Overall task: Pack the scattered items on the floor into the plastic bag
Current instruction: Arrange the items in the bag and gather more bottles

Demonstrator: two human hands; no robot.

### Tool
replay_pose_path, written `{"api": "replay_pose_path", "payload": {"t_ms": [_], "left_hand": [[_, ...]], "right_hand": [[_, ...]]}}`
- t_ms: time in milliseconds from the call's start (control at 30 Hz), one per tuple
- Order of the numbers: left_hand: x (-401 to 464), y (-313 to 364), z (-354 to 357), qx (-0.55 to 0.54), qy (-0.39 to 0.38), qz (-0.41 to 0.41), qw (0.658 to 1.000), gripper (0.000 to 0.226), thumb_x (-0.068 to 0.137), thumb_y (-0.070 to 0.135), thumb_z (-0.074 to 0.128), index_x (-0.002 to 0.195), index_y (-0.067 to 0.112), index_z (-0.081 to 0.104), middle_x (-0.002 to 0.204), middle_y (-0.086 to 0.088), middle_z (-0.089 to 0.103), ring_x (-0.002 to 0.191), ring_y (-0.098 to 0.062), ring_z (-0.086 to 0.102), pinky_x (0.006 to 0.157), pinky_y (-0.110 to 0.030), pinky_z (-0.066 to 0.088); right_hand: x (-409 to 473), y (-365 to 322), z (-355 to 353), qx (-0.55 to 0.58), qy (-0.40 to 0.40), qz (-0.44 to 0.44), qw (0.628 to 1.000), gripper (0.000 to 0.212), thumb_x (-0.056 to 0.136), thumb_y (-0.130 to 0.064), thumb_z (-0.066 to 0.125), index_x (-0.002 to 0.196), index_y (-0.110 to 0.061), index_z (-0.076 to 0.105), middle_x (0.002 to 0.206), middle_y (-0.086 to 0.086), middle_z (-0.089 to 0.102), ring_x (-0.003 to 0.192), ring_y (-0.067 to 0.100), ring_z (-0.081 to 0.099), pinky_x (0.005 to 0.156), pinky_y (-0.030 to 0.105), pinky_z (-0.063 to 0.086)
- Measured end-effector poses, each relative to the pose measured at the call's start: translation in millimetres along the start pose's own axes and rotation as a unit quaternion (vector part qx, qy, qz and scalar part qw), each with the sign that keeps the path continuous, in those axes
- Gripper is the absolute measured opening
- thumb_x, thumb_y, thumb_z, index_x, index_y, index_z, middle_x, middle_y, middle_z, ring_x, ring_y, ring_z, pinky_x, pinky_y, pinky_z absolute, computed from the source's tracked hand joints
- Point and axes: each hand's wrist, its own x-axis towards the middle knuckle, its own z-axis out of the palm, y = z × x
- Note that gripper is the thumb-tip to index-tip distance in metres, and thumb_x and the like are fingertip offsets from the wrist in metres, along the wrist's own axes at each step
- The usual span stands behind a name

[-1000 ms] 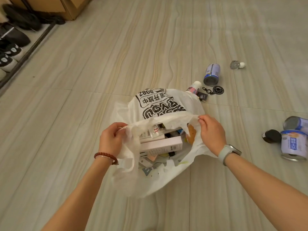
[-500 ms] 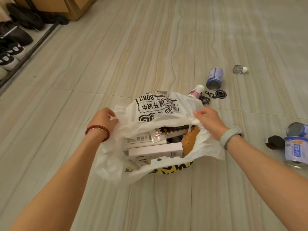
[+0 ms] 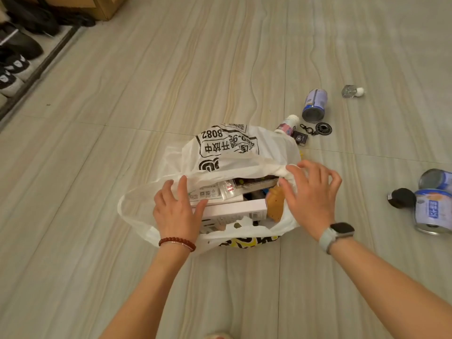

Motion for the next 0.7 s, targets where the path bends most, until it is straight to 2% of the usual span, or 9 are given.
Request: {"api": "replay_pose_path", "payload": {"t_ms": [167,233,300,367,467,500,567,633,700], "left_hand": [[22,-6,6,-0.143,0.004,-0.041,0.989,0.032,0.088,0.027,0.054,0.116,0.013,0.054,0.122,-0.017,0.051,0.116,-0.035,0.038,0.093,-0.041,0.036],[28,-7,1,-0.193,0.030,-0.039,0.980,0.021,0.091,0.021,0.048,0.100,0.007,0.061,0.102,-0.015,0.061,0.099,-0.032,0.051,0.081,-0.036,0.039],[30,-7,-8,-0.248,0.045,-0.042,0.967,0.024,0.094,0.017,0.042,0.093,0.002,0.061,0.085,-0.011,0.061,0.080,-0.025,0.053,0.071,-0.030,0.036],[30,-4,-20,-0.284,0.051,-0.050,0.956,0.025,0.096,0.016,0.038,0.091,0.001,0.057,0.078,-0.006,0.055,0.072,-0.019,0.047,0.067,-0.027,0.032],[41,1,-33,-0.343,0.074,-0.076,0.933,0.023,0.096,0.017,0.033,0.083,0.006,0.048,0.067,0.004,0.044,0.061,-0.008,0.040,0.056,-0.025,0.025],[47,1,-37,-0.366,0.079,-0.090,0.923,0.024,0.096,0.018,0.033,0.080,0.006,0.047,0.066,0.005,0.042,0.060,-0.007,0.038,0.053,-0.026,0.027],[63,-3,-42,-0.385,0.079,-0.103,0.914,0.029,0.095,0.021,0.035,0.071,0.009,0.045,0.062,0.003,0.040,0.057,-0.009,0.036,0.053,-0.025,0.030],[75,-13,-42,-0.340,0.062,-0.080,0.935,0.033,0.095,0.022,0.036,0.065,0.010,0.043,0.059,0.002,0.038,0.055,-0.013,0.035,0.051,-0.029,0.029],[82,-23,-34,-0.264,0.025,-0.053,0.963,0.032,0.095,0.021,0.036,0.071,0.004,0.047,0.058,0.000,0.041,0.058,-0.020,0.039,0.052,-0.033,0.027]], "right_hand": [[-18,-5,2,-0.021,-0.145,0.089,0.985,0.043,0.085,-0.024,0.057,0.127,-0.025,0.049,0.130,0.015,0.047,0.113,0.034,0.042,0.085,0.046,0.037],[-13,-3,0,0.104,-0.190,0.162,0.963,0.045,0.092,-0.012,0.045,0.135,-0.026,0.042,0.132,0.014,0.043,0.117,0.033,0.041,0.088,0.038,0.039],[-9,1,1,0.267,-0.160,0.233,0.921,0.044,0.092,-0.003,0.041,0.134,-0.017,0.043,0.131,0.015,0.048,0.118,0.030,0.046,0.091,0.027,0.036],[-3,5,-3,0.403,-0.110,0.334,0.845,0.038,0.091,0.000,0.044,0.127,-0.009,0.048,0.126,0.015,0.054,0.116,0.029,0.051,0.096,0.030,0.039],[9,9,-10,0.595,-0.104,0.460,0.650,0.025,0.092,0.000,0.043,0.115,-0.003,0.054,0.102,0.011,0.062,0.089,0.022,0.061,0.081,0.037,0.053],[13,12,-11,0.623,-0.118,0.472,0.612,0.021,0.093,-0.001,0.042,0.107,-0.003,0.057,0.093,0.009,0.063,0.080,0.019,0.064,0.074,0.034,0.055],[20,18,-10,0.652,-0.134,0.473,0.578,0.022,0.095,-0.004,0.039,0.091,-0.007,0.060,0.078,0.007,0.068,0.065,0.013,0.067,0.061,0.027,0.057],[28,18,-7,0.630,-0.129,0.472,0.603,0.027,0.094,-0.002,0.038,0.081,-0.010,0.061,0.063,0.004,0.069,0.058,0.014,0.066,0.052,0.019,0.054],[32,14,2,0.506,-0.141,0.447,0.724,0.027,0.092,0.001,0.037,0.085,-0.006,0.062,0.075,0.011,0.065,0.073,0.021,0.059,0.050,0.014,0.047]]}}
